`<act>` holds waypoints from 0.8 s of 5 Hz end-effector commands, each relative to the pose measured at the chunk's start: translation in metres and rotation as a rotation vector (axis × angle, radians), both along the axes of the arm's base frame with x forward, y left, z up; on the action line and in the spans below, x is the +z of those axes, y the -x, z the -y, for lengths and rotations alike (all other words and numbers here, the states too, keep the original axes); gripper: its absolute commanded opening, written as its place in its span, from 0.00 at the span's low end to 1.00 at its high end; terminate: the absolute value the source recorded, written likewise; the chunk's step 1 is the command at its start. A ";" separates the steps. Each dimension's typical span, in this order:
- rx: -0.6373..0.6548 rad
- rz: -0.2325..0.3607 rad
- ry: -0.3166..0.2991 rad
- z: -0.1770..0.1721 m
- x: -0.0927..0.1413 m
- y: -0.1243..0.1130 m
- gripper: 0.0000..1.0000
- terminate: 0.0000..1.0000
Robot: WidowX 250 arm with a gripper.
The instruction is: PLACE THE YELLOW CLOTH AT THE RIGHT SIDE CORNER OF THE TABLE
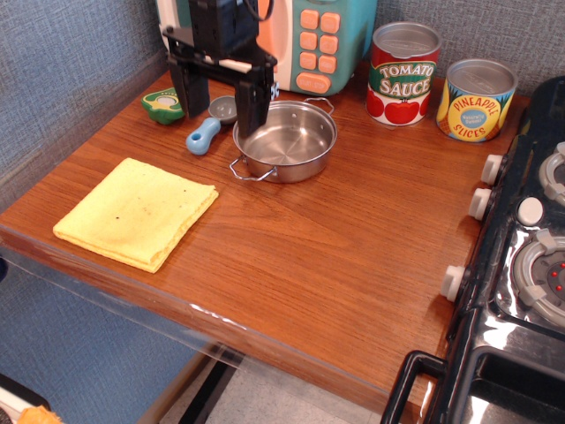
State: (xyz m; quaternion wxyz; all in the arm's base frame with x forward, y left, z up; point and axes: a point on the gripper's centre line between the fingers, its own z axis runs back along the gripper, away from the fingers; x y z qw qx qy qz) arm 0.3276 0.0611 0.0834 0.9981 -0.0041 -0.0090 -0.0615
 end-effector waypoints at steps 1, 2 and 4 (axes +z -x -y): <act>-0.014 0.083 0.102 -0.037 0.004 0.018 1.00 0.00; -0.005 0.084 0.077 -0.058 -0.002 0.032 1.00 0.00; -0.025 0.005 0.018 -0.071 -0.041 0.056 1.00 0.00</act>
